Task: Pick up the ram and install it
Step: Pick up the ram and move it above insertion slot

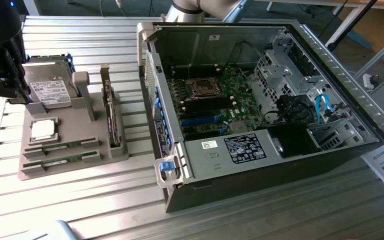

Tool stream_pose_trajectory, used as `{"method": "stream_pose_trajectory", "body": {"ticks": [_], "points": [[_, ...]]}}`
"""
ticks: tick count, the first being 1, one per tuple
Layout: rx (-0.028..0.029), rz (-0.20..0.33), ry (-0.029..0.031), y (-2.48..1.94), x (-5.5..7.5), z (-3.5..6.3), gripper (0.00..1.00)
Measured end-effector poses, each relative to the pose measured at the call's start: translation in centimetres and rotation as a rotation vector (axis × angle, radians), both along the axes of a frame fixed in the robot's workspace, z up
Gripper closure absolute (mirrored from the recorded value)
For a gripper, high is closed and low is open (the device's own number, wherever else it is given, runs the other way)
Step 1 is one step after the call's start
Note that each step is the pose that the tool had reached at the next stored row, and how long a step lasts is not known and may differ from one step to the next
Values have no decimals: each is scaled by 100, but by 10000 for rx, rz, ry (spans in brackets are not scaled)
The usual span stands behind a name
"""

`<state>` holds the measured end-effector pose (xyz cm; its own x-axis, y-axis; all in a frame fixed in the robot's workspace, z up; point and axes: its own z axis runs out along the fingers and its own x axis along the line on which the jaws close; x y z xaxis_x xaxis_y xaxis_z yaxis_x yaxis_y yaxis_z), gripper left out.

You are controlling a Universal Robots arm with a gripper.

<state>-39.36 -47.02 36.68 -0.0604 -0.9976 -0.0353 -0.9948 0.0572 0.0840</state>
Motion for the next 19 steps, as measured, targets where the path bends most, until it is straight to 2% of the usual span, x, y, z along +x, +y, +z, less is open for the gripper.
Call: {"method": "stream_pose_trajectory", "body": {"ticks": [8, 11, 15, 18, 19], "points": [[-1, 0, -6, 0, -10, 0, 76], [-9, 15, -83, 0, -10, 0, 76], [-39, 69, -111, 0, -11, 0, 76], [-96, 177, -122, 0, -10, 0, 76], [-160, 253, -126, 0, -10, 1, 76]]}}
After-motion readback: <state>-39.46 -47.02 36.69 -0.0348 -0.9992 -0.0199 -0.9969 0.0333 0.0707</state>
